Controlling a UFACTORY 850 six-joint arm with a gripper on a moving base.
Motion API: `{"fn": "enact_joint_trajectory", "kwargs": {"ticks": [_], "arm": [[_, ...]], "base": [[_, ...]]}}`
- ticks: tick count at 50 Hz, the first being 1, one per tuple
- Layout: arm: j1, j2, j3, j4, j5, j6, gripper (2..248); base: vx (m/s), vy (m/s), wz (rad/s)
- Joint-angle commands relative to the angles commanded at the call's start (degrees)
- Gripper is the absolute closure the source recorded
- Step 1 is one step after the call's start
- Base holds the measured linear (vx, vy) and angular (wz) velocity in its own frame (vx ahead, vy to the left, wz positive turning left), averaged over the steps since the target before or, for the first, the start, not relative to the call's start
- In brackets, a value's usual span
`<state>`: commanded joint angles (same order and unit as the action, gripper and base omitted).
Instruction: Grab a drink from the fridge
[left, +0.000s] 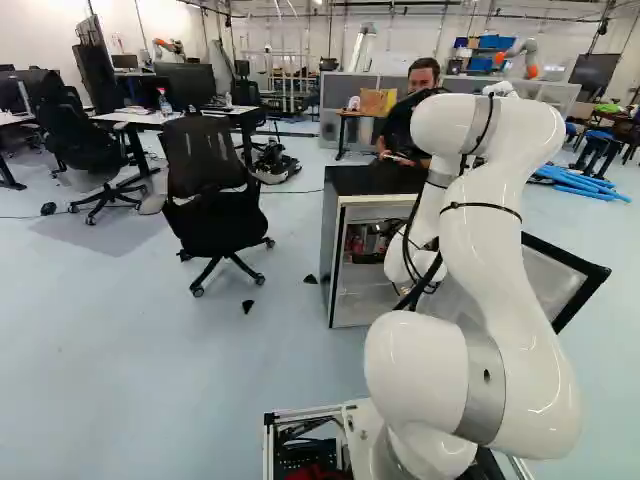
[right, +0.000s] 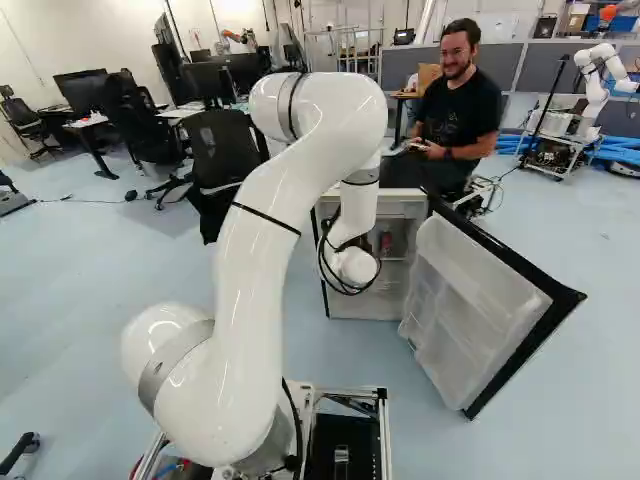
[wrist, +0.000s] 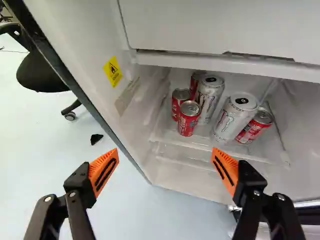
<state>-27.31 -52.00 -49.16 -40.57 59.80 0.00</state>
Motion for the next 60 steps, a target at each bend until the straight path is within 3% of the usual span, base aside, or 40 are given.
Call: {"fn": "enact_joint_trajectory", "kwargs": {"ticks": [37,60], "arm": [[0.73,-11.35,-12.86,0.00,0.00,0.00,3],[0.65,-12.27,-14.74,0.00,0.00,0.00,3]], "base": [[0.000,0.000,0.000],[0.000,0.000,0.000]]}}
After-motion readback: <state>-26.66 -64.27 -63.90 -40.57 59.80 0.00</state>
